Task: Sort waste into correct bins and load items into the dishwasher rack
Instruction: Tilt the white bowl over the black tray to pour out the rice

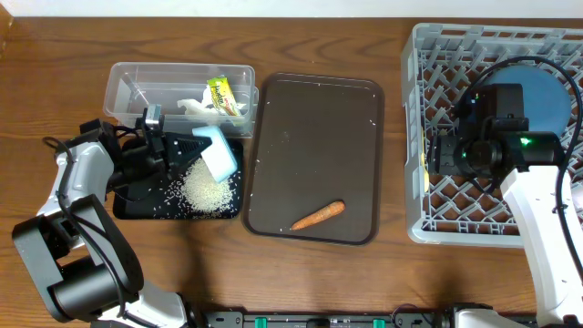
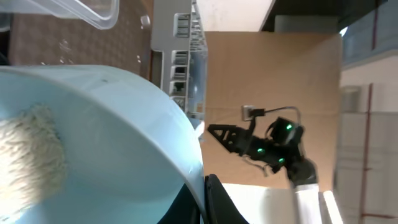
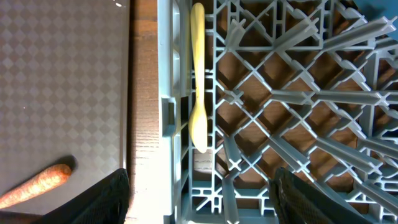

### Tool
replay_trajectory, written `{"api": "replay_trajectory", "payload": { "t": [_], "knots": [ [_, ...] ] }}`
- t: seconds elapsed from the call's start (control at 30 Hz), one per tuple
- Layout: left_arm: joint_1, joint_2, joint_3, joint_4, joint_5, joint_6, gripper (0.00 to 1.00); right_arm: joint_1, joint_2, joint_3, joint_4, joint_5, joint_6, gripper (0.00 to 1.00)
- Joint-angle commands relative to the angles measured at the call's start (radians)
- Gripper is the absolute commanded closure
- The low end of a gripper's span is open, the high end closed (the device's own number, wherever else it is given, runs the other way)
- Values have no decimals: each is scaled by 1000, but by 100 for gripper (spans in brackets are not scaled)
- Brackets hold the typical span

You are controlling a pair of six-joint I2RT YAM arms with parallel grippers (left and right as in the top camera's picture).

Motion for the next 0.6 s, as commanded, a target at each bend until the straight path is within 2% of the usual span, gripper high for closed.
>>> {"api": "replay_trajectory", "payload": {
  "t": [0.0,0.23,0.43,0.5,0.57],
  "knots": [
    [11,-14,1,8,48,-110,94,-8,-4,7,-4,11,-8,28],
    [35,-14,1,11,42,-111,94,-8,-4,7,-6,11,-8,28],
    [38,-14,1,30,-141,-114,94,-8,-4,7,-5,11,-8,28],
    [38,-14,1,27,-116,-134,94,-8,-4,7,-5,11,-8,28],
    [38,-14,1,27,24,-56,94,-8,-4,7,-5,11,-8,28]
  ]
}}
